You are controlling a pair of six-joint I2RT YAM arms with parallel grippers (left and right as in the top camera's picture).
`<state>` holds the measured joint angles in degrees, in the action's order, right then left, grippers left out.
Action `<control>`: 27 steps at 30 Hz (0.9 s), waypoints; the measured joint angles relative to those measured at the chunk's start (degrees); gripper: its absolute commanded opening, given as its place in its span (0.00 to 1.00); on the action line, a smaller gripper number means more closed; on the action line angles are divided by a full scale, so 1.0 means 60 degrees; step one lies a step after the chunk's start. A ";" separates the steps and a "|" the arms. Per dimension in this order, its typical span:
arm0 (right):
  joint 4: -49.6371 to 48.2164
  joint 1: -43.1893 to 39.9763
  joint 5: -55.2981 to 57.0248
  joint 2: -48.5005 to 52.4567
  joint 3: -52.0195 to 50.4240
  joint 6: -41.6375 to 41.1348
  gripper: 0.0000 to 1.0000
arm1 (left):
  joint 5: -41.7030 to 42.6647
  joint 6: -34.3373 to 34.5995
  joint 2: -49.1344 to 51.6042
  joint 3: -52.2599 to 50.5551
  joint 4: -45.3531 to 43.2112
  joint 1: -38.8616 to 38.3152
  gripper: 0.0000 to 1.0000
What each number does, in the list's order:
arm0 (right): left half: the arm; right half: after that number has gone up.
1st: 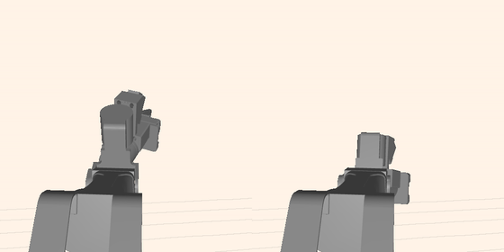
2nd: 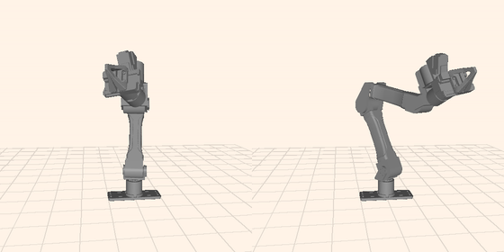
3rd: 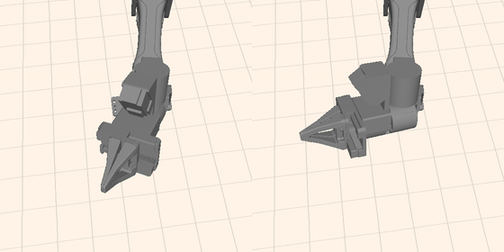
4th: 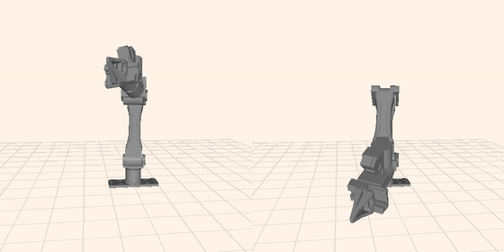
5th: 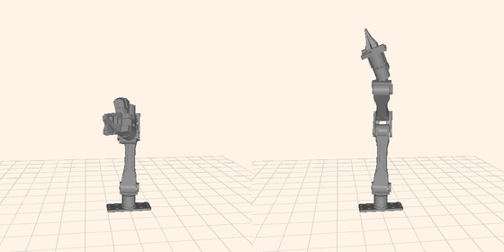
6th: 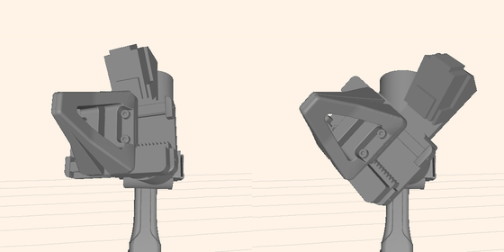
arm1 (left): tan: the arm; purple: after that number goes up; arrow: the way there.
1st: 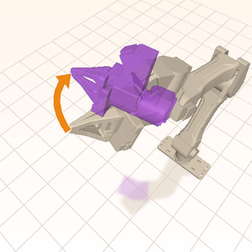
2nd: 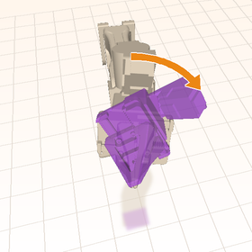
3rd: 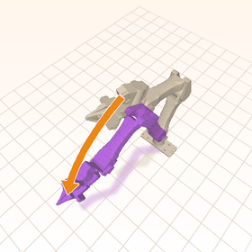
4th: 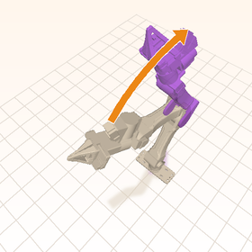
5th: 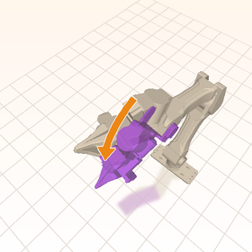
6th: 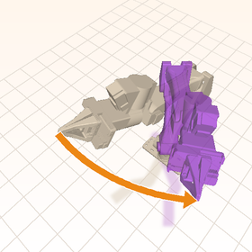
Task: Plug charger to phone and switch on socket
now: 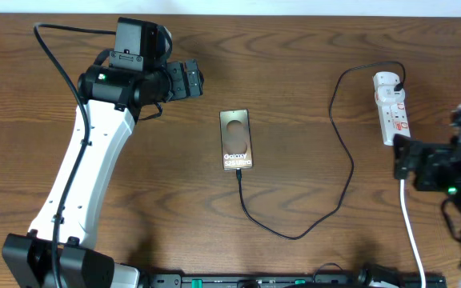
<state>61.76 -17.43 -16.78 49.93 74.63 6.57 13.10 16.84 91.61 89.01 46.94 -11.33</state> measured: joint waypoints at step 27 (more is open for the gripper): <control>-0.9340 0.2459 0.1381 -0.7883 -1.1974 0.0175 0.99 | -0.0029 0.0000 0.0000 0.0000 0.0004 0.0000 0.98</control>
<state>5.72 -2.68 -8.49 2.63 2.79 7.62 12.93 16.84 91.61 89.01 46.96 -11.33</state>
